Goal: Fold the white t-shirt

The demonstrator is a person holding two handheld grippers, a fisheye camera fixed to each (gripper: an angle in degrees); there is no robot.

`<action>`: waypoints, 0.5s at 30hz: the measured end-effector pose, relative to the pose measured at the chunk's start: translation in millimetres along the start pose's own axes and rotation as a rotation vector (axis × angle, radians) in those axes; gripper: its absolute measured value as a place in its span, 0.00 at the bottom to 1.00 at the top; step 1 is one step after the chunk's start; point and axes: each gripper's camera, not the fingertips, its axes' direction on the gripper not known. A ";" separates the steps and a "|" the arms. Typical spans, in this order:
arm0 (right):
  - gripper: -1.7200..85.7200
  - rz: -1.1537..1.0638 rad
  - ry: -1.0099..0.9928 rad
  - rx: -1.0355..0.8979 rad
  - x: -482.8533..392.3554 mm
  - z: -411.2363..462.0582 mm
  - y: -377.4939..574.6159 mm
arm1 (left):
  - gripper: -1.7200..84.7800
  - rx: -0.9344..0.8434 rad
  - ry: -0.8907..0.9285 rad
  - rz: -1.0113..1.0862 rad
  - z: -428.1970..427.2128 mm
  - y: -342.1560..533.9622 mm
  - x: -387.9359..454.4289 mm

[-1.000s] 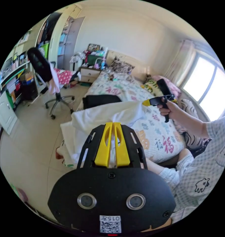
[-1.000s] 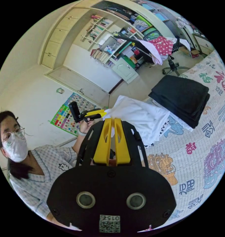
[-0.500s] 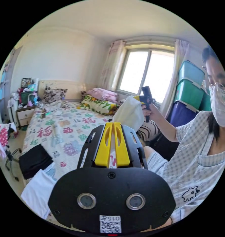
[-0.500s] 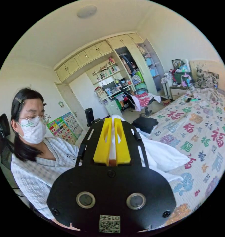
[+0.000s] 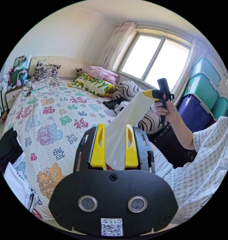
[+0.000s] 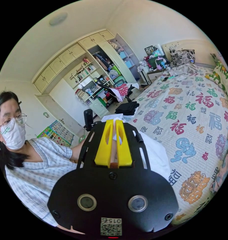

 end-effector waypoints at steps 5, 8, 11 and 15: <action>0.03 -0.020 0.010 -0.035 19.5 5.5 -28.1 | 0.11 -0.030 0.086 -0.022 41.7 1.1 -30.9; 0.04 0.029 -0.006 -0.100 50.4 24.7 -49.3 | 0.05 0.022 0.140 -0.139 53.3 16.7 -69.9; 0.07 0.088 0.041 -0.196 82.3 47.0 -55.4 | 0.02 0.028 -0.061 -0.328 55.8 46.5 -113.3; 0.09 0.154 -0.012 -0.230 117.1 42.1 -13.9 | 0.03 0.014 -0.009 -0.518 60.8 99.9 -160.2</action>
